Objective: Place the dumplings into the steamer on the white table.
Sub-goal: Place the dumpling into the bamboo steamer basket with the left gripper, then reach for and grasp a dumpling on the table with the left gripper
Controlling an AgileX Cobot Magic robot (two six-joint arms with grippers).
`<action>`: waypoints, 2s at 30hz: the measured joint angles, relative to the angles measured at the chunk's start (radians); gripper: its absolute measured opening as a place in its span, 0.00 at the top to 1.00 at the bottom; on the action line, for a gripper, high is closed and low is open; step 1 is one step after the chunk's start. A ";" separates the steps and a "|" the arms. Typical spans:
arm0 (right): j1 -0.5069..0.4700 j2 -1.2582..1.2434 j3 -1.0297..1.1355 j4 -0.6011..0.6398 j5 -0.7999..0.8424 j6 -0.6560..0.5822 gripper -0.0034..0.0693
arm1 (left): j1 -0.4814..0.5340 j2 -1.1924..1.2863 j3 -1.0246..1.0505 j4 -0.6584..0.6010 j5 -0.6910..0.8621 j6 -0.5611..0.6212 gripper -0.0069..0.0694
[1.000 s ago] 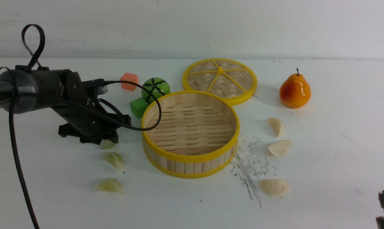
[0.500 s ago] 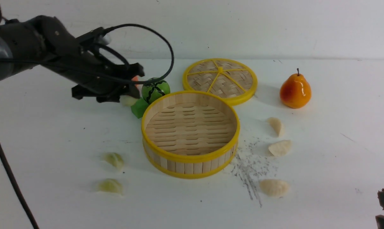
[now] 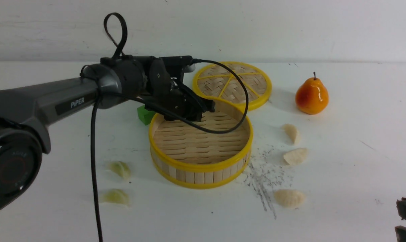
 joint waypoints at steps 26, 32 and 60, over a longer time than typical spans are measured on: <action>0.000 0.000 0.008 0.001 -0.011 0.000 0.88 | 0.069 -0.273 -0.049 0.396 0.465 -0.329 0.52; 0.000 0.000 0.008 0.002 0.000 0.000 0.87 | 0.107 -0.426 0.374 0.391 0.276 -0.401 0.63; 0.000 0.000 0.031 0.002 -0.036 0.000 0.87 | 0.105 -0.301 0.657 0.474 -0.177 -0.794 0.63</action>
